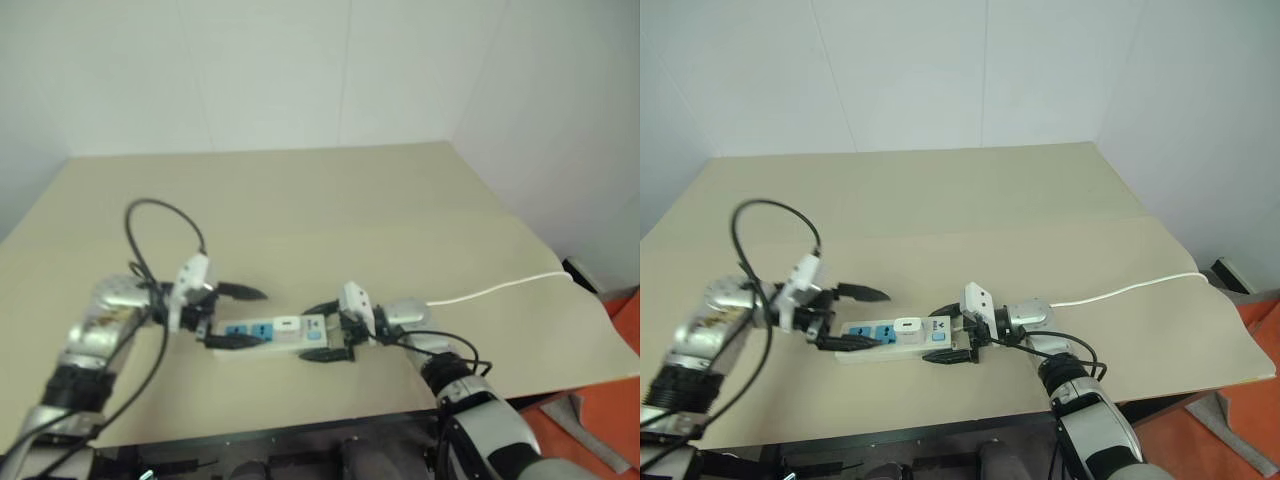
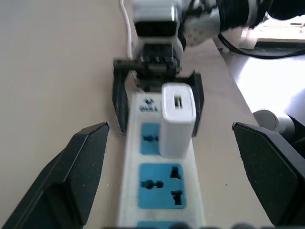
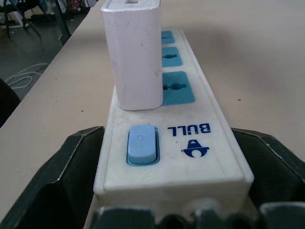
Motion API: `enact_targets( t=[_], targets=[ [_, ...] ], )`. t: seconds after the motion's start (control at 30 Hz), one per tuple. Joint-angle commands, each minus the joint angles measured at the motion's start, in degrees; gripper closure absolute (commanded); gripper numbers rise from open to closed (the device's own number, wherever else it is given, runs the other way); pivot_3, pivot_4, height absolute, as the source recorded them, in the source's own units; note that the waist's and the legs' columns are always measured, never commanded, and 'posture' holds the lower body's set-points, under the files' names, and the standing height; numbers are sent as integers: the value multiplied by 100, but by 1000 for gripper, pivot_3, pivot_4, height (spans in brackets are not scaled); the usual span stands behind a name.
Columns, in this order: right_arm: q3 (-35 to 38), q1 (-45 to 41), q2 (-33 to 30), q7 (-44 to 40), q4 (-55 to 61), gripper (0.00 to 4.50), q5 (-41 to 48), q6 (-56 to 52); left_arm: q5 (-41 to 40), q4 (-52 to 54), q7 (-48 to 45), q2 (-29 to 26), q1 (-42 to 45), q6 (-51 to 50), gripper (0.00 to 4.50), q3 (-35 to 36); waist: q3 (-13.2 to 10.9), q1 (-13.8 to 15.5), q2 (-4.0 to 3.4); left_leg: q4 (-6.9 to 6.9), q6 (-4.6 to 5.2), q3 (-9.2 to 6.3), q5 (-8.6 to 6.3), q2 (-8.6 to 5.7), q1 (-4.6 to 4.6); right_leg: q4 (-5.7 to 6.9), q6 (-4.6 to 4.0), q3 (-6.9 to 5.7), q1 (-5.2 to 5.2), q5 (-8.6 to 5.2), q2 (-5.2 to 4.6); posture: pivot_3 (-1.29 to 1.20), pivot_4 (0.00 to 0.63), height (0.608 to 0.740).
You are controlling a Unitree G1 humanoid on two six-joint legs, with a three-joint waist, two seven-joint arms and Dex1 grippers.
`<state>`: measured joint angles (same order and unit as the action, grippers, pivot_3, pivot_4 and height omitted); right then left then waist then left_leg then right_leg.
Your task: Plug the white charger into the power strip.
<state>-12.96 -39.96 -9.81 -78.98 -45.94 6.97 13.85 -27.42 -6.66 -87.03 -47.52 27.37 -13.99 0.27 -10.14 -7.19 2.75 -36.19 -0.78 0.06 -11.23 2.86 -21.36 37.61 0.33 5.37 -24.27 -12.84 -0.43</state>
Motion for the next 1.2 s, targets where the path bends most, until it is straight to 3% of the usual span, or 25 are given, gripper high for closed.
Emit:
enact_targets(
  t=[0.03, 0.3, 0.5, 0.7, 0.93, 1.2],
  targets=[
    [-142, 93, -33, -117, -14, 27, -107, -209, -139, 245, -114, -223, -31, -50, 0, 242, 0, 9, 0, 2, 0, 0, 0, 0, 0, -1, 0, 0, 0, 0, 0, 0, 150, 740],
    [60, 218, -447, -87, 677, 27, 55, -214, -234, 339, -67, -467, -378, -5, 0, 582, -4, 57, -1, 1, 0, 0, 0, 1, -25, -3, -3, -4, -19, -2, -3, 0, 150, 740],
    [300, 440, -1052, -104, 1634, 27, 362, -480, -297, 360, 6, -553, -624, -13, 0, 814, -6, 174, -2, -14, 0, 3, 1, -1, -108, 2, 7, -5, -93, 5, -6, 0, 150, 740],
    [528, 782, -1724, -92, 2545, 27, 606, -821, -416, 581, 43, -775, -1096, -109, 0, 1203, -12, 175, -2, -13, 0, 4, 1, 0, -111, 0, 6, -5, -97, 4, -6, 0, 150, 740],
    [920, 1095, -2481, -33, 2925, 27, 836, -1067, -648, 1144, 244, -1061, -2166, -452, 0, 2069, -19, 170, -4, -13, 0, 10, 1, 0, -108, 0, -14, -1, -99, -8, -8, 0, 150, 740],
    [1355, 1352, -3002, 79, 3221, 27, 1124, -1380, -734, 2029, 782, -927, -3671, -911, 0, 3080, -30, 180, -4, -12, -1, 16, 0, 2, -102, -5, -33, 1, -99, -19, -14, 0, 150, 740]
  ],
)
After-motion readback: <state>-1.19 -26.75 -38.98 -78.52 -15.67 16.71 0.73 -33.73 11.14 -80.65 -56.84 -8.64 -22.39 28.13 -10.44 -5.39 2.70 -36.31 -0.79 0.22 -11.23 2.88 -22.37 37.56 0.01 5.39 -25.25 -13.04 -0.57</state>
